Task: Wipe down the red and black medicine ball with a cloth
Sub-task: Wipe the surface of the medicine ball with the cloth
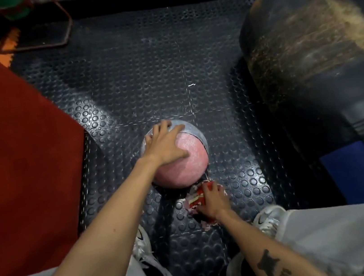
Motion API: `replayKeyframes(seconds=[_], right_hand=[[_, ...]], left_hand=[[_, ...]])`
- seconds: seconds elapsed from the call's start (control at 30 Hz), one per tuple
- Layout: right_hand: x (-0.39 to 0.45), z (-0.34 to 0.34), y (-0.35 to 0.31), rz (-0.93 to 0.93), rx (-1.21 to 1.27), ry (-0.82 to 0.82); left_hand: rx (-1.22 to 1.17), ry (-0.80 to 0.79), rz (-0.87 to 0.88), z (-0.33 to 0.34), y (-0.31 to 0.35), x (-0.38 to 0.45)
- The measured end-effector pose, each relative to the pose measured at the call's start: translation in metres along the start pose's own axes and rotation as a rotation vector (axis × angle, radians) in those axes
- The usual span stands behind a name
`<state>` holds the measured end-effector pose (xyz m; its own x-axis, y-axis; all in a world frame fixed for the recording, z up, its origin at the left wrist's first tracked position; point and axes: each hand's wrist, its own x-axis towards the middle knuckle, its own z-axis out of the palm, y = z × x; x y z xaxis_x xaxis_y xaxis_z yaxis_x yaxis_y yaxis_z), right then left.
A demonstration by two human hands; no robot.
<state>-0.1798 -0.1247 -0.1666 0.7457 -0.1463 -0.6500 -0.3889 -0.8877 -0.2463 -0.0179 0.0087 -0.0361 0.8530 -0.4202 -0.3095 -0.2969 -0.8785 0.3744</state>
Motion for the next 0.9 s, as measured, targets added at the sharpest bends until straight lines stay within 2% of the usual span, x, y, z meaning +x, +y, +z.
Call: replayKeyframes(seconds=[0.13, 0.23, 0.33, 0.4, 0.5, 0.57, 0.67, 0.73, 0.83, 0.9], right_hand=[[-0.003, 0.024, -0.003, -0.037, -0.144, 0.134], [-0.002, 0.028, -0.001, -0.099, -0.193, 0.173], [0.002, 0.028, 0.005, -0.168, -0.148, 0.213], [-0.001, 0.028, 0.013, -0.140, 0.140, 0.314], [-0.015, 0.005, 0.022, 0.079, 0.829, 0.455], [-0.026, -0.032, 0.024, 0.183, 1.123, 0.598], [-0.040, -0.109, 0.013, 0.067, 1.423, 0.706], [-0.039, -0.152, -0.003, -0.094, 1.394, 0.701], [-0.015, -0.185, -0.040, -0.256, 1.076, 0.733], [0.006, -0.177, -0.069, -0.344, 0.844, 0.666]], left_hand=[[0.027, 0.005, -0.001, 0.003, -0.005, 0.001], [0.036, -0.002, 0.005, 0.004, -0.008, 0.001], [0.044, -0.012, 0.011, 0.003, -0.011, 0.000], [0.045, -0.024, 0.007, 0.001, -0.012, -0.002], [0.060, -0.056, -0.009, -0.004, -0.012, -0.003], [0.058, -0.094, -0.008, -0.006, -0.013, -0.003], [0.044, -0.132, 0.002, -0.015, -0.015, -0.004], [0.042, -0.115, 0.012, -0.018, -0.017, -0.010], [0.030, -0.026, 0.024, -0.010, -0.014, -0.021], [-0.017, 0.065, 0.038, -0.002, -0.013, -0.027]])
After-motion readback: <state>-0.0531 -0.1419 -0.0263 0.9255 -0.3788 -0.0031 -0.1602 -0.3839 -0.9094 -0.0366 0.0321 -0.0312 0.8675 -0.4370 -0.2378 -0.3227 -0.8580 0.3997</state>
